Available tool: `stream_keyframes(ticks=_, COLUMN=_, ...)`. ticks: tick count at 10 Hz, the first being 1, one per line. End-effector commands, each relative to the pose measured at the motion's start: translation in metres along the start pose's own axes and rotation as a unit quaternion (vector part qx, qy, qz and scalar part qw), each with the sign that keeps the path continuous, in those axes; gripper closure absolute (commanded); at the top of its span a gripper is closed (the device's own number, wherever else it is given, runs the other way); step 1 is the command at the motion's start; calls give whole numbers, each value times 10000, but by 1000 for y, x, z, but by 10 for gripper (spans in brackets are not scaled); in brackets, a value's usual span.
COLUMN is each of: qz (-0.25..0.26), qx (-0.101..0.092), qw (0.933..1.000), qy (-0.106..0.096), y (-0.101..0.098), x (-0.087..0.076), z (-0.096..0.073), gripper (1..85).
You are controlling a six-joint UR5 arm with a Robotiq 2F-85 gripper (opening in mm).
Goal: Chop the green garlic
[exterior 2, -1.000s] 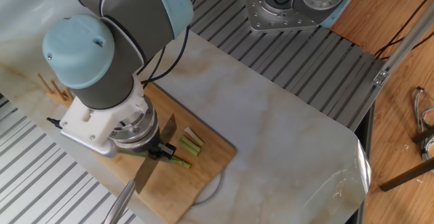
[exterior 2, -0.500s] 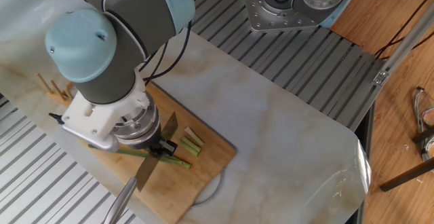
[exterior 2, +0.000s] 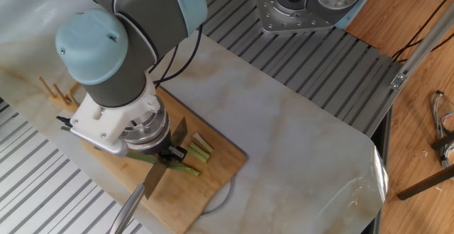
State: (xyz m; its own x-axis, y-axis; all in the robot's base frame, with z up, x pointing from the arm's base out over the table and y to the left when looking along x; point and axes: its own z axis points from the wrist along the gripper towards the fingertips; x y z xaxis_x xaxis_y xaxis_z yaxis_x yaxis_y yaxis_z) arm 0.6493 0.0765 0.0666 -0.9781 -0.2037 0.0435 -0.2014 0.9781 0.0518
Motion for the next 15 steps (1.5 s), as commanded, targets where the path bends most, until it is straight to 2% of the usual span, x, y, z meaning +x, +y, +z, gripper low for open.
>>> stream_keyframes(ticks=1, qz=35, qx=-79, qw=10000, qy=-41, y=5, x=-1, z=2, gripper=843)
stream_keyframes(ticks=15, qz=-16, qx=2, qw=9999, qy=-127, y=2, x=-8, z=7, gripper=843)
